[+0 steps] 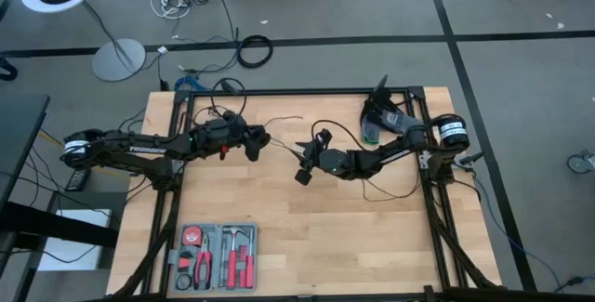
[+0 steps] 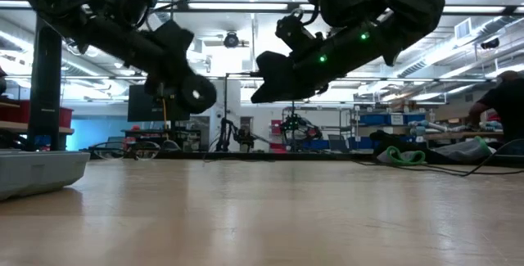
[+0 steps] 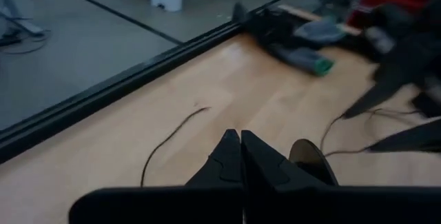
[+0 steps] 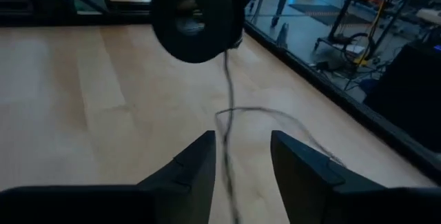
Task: Coil cords
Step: Coil the black wire onto the black spool
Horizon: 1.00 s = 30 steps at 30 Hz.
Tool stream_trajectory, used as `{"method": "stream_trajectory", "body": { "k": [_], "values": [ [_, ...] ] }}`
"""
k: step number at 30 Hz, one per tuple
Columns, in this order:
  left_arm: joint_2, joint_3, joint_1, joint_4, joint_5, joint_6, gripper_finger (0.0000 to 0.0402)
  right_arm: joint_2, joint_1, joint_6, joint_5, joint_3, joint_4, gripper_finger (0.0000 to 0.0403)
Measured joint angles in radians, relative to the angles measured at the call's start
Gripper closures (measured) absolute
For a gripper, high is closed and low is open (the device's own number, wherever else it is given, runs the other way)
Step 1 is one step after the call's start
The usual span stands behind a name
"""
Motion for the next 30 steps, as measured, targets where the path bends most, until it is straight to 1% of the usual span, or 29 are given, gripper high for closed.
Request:
{"method": "stream_trajectory", "body": {
  "k": [2, 6, 10, 13, 15, 17, 20, 22, 25, 30],
  "values": [
    [0.0, -0.048, 0.0, 0.044, -0.021, 0.001, 0.0401, 0.002, 0.003, 0.031, -0.003, 0.0, -0.002, 0.0263],
    [0.0, -0.19, 0.0, 0.235, -0.064, -0.021, 0.0401, 0.009, 0.004, 0.057, -0.009, 0.0, -0.019, 0.0265],
    [0.001, -0.307, 0.0, 0.38, -0.085, -0.04, 0.0401, 0.009, -0.006, 0.08, -0.081, 0.0, 0.009, 0.0264],
    [0.001, -0.353, 0.0, 0.475, -0.066, -0.022, 0.0401, 0.027, -0.037, 0.133, -0.155, 0.004, 0.045, 0.0263],
    [0.001, -0.362, 0.0, 0.505, -0.045, 0.018, 0.0401, 0.061, -0.056, 0.153, -0.21, 0.008, 0.067, 0.0263],
    [0.001, -0.362, 0.0, 0.522, -0.029, 0.057, 0.0401, 0.111, -0.069, 0.157, -0.275, 0.047, 0.085, 0.0263],
    [0.001, -0.362, 0.0, 0.536, 0.009, 0.093, 0.0401, 0.189, -0.079, 0.143, -0.341, 0.125, 0.083, 0.0258],
    [0.001, -0.361, 0.0, 0.535, 0.025, 0.096, 0.0401, 0.23, -0.086, 0.113, -0.348, 0.173, 0.078, 0.0255],
    [0.002, -0.361, 0.0, 0.535, 0.058, 0.106, 0.0401, 0.254, -0.1, 0.067, -0.344, 0.216, 0.084, 0.0252],
    [0.002, -0.362, 0.0, 0.529, 0.132, 0.158, 0.0401, 0.254, -0.117, 0.014, -0.347, 0.229, 0.088, 0.025]
  ]
}}
